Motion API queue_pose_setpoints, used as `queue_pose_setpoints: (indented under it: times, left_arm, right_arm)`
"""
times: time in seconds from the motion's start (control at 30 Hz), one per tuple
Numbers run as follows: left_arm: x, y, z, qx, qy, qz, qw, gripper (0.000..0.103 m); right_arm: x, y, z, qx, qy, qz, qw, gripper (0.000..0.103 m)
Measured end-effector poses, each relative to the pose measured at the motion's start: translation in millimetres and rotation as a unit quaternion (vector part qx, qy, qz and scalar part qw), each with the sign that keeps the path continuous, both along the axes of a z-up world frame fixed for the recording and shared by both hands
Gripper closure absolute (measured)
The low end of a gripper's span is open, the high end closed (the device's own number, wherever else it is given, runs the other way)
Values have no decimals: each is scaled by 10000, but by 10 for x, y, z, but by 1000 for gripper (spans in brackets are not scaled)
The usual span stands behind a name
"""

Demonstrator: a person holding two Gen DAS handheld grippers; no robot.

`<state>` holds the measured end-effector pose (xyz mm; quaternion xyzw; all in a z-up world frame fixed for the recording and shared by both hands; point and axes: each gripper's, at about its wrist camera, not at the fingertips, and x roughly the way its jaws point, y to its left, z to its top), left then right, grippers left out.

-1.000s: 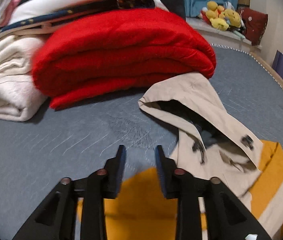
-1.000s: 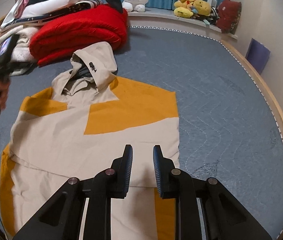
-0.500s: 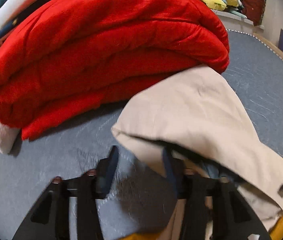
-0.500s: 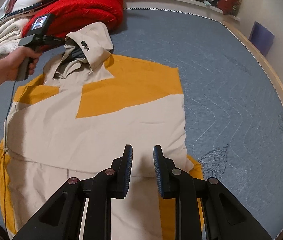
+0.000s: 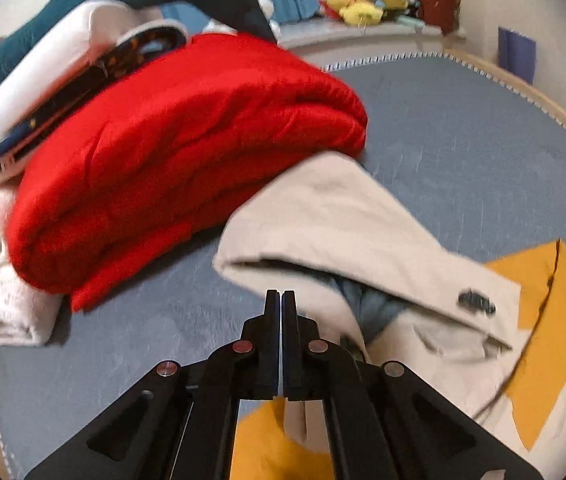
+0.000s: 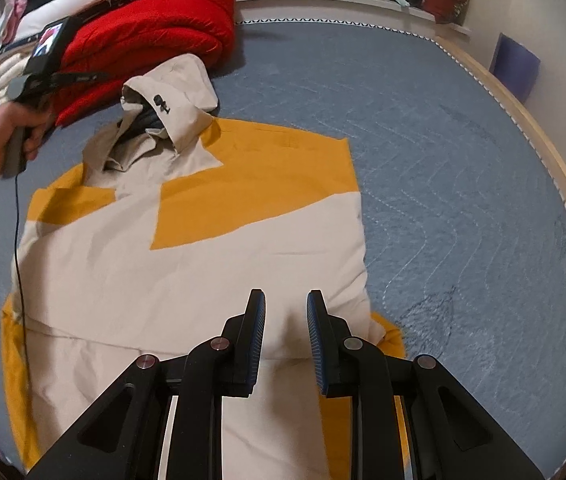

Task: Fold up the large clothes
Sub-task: 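Grasp the hood edge with the left tool, then fold the hood down onto the jacket body with the left tool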

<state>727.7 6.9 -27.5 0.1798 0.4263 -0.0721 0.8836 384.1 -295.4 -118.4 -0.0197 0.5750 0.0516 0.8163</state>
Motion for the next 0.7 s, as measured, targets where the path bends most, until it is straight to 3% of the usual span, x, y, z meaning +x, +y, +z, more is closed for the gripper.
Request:
queue_pose_setpoints:
  times: [0.07, 0.13, 0.17, 0.47, 0.6, 0.7]
  left_arm:
    - [19, -8, -66, 90, 100, 51, 9999, 75]
    - [37, 10, -147, 154, -3, 184, 9997, 61]
    - [49, 4, -166, 143, -17, 215, 9997, 60]
    - [607, 105, -592, 503, -122, 613, 9968, 58]
    - [849, 143, -696, 465, -266, 721, 9960, 58]
    - [974, 63, -742, 530, -296, 628, 9962, 72]
  right_arm:
    - [-43, 28, 54, 40, -45, 3, 10000, 80]
    - [-73, 49, 76, 22, -58, 12, 10000, 80]
    - [-87, 53, 79, 20, -57, 1, 10000, 80]
    - [-13, 48, -105, -183, 75, 27, 9998, 79]
    - [17, 60, -192, -318, 114, 143, 9993, 79]
    - [16, 32, -229, -374, 131, 152, 9991, 79]
